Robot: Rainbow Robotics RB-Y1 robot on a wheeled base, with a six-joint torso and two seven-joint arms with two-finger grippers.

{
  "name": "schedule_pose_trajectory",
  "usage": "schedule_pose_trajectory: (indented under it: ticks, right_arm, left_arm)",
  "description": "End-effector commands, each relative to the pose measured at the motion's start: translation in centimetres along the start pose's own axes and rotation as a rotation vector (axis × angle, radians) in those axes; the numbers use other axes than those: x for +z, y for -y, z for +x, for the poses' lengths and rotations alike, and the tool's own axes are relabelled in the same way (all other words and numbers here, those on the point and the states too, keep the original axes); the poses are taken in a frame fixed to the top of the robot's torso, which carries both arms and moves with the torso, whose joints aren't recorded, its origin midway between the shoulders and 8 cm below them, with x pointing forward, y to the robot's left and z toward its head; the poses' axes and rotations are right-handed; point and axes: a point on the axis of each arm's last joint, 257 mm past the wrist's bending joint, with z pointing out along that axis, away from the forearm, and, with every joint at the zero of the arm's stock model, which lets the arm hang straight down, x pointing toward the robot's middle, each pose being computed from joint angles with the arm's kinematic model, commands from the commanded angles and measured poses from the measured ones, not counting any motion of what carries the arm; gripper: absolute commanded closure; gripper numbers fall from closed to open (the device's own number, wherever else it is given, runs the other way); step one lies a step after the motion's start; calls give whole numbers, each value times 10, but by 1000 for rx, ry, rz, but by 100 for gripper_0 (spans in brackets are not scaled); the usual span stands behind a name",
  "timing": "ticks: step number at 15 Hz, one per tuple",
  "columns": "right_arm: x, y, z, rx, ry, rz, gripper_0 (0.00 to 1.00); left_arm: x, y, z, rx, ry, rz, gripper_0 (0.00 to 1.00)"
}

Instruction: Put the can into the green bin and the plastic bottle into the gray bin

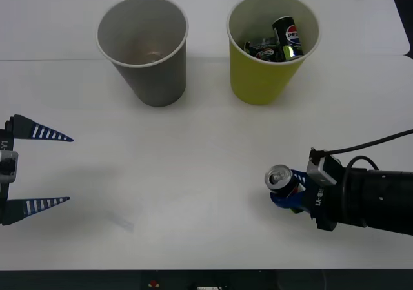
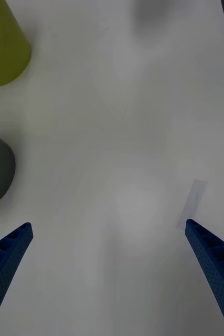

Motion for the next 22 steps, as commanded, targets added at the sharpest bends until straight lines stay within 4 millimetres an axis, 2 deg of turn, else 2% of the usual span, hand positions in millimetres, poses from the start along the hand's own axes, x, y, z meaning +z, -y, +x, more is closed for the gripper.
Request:
schedule_pose_trajectory:
  ticks: [1, 4, 6, 11, 13, 17, 19, 22]
  right_arm:
    - [-21, 4, -6, 15, -79, 33, 100]
    - [-41, 9, -18, 36, -139, 87, 100]
    - [-52, 21, -39, 32, -131, 152, 100]
    - [-70, 44, -76, 11, -119, 222, 100]
    - [-79, 57, -106, 20, -52, 253, 100]
    - [-85, 71, -147, 30, 21, 283, 100]
    - [-93, 84, -185, -7, 81, 324, 100]
    - [-95, 106, -209, -12, 109, 340, 100]
  left_arm:
    - [0, 0, 0, 0, 0, 0, 0]
    - [0, 0, 0, 0, 0, 0, 0]
    - [0, 0, 0, 0, 0, 0, 0]
    - [0, 0, 0, 0, 0, 0, 0]
    - [0, 0, 0, 0, 0, 0, 0]
    - [0, 0, 0, 0, 0, 0, 0]
    - [0, 0, 0, 0, 0, 0, 0]
    - [0, 0, 0, 0, 0, 0, 0]
